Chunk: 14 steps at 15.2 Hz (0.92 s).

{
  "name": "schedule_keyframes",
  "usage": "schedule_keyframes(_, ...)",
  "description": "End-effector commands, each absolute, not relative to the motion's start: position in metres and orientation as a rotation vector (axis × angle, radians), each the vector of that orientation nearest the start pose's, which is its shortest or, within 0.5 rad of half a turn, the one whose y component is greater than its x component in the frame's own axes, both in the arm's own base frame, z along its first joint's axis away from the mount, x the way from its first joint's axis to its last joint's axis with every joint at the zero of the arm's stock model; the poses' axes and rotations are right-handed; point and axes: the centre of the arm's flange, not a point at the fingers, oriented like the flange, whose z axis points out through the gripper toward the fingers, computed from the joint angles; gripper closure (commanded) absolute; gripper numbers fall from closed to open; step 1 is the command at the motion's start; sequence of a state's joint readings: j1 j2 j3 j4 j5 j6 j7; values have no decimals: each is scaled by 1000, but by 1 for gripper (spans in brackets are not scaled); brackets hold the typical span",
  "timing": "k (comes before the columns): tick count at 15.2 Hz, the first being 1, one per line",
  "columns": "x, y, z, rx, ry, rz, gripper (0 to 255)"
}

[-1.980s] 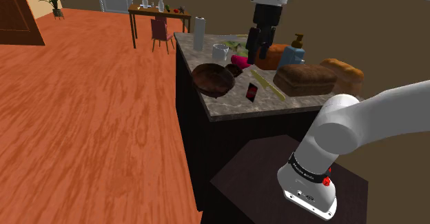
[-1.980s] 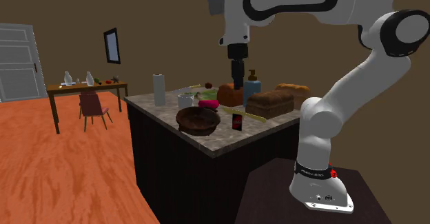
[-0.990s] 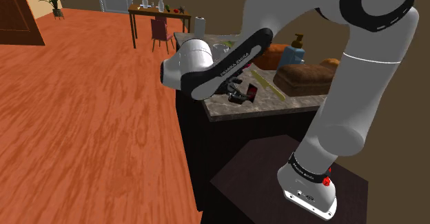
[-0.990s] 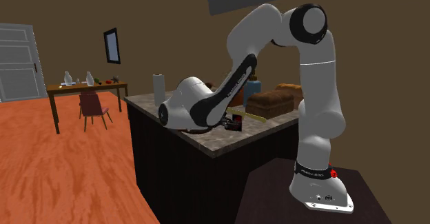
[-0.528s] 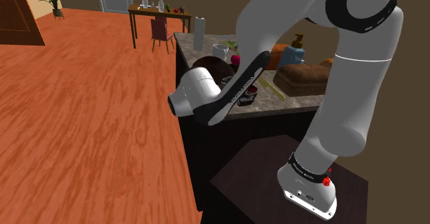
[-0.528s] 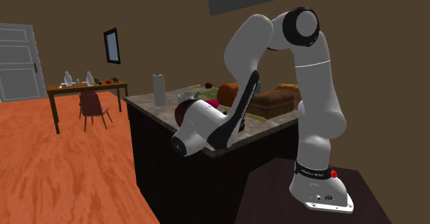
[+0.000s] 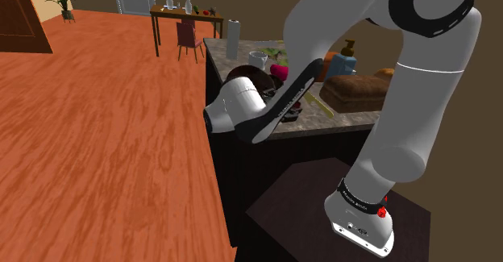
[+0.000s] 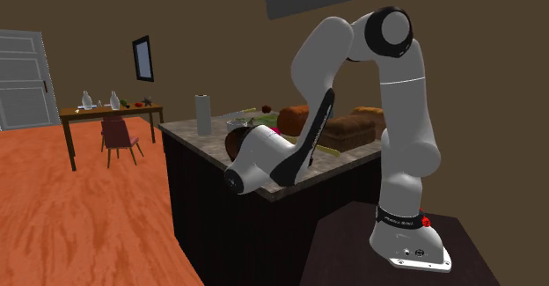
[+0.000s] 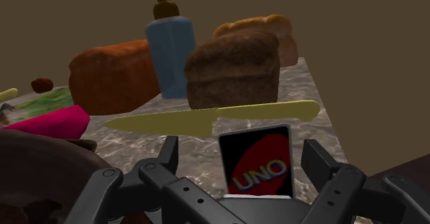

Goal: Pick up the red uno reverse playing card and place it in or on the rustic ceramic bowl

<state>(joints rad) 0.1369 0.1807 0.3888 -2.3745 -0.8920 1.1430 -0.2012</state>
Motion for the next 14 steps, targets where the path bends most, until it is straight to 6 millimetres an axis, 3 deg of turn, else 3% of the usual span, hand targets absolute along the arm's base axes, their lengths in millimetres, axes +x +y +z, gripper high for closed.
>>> schedule_keyframes(1, 362, 78, 249, 1472, 931, -1347, 0)
schedule_keyframes(3, 362, 78, 249, 1472, 931, -1347, 0)
schedule_keyframes(4, 364, 81, 252, 1471, 931, -1346, 255)
schedule_keyframes(10, 354, 84, 255, 1471, 932, -1347, 255)
schedule_keyframes(12, 351, 82, 243, 1471, 930, -1349, 255)
schedule_keyframes(13, 370, 95, 275, 1471, 904, -1200, 255)
schedule_keyframes(14, 370, 95, 275, 1471, 904, -1200, 0)
